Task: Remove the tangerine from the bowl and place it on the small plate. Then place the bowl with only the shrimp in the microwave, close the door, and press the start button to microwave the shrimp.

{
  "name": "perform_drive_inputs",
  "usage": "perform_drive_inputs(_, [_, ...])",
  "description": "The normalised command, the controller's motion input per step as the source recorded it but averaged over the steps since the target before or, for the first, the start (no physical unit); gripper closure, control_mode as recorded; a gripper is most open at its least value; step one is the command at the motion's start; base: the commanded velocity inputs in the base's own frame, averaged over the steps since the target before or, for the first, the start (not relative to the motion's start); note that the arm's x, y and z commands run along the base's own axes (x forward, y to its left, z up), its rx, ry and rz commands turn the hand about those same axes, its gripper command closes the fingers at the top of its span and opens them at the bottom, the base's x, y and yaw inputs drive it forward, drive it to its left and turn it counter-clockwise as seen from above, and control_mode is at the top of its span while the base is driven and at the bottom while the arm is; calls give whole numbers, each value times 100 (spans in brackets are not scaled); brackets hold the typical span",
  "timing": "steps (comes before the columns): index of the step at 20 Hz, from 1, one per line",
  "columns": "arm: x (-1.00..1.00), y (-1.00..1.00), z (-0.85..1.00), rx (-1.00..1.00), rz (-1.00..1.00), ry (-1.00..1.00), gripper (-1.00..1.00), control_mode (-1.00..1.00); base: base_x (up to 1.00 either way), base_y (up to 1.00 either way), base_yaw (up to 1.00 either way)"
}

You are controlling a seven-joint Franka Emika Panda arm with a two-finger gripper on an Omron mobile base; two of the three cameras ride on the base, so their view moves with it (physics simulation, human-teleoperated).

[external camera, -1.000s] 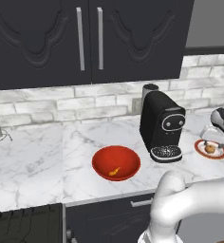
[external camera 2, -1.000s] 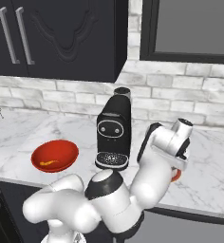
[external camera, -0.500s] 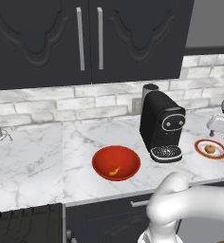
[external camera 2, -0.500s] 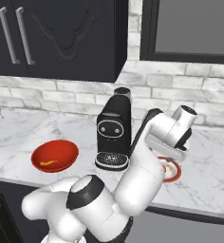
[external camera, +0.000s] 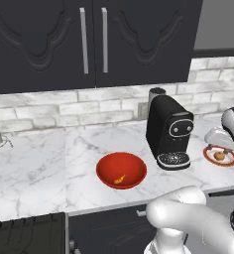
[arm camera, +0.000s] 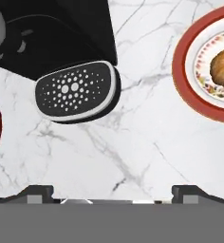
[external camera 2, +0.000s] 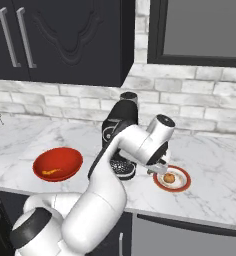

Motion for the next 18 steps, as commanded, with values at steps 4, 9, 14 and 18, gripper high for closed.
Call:
perform_drive_inputs(4, [-7,95,8,0,0,-8,-100,-100,0,0,0])
perform_drive_inputs(9, [18,81,1,0,1,-1,-100,-100,0,0,0])
perform_drive_inputs(14, [24,38,-11,0,4,0,-100,-100,0,0,0])
perform_drive_inputs(18, [8,2,-22,0,2,0,-100,-100,0,0,0])
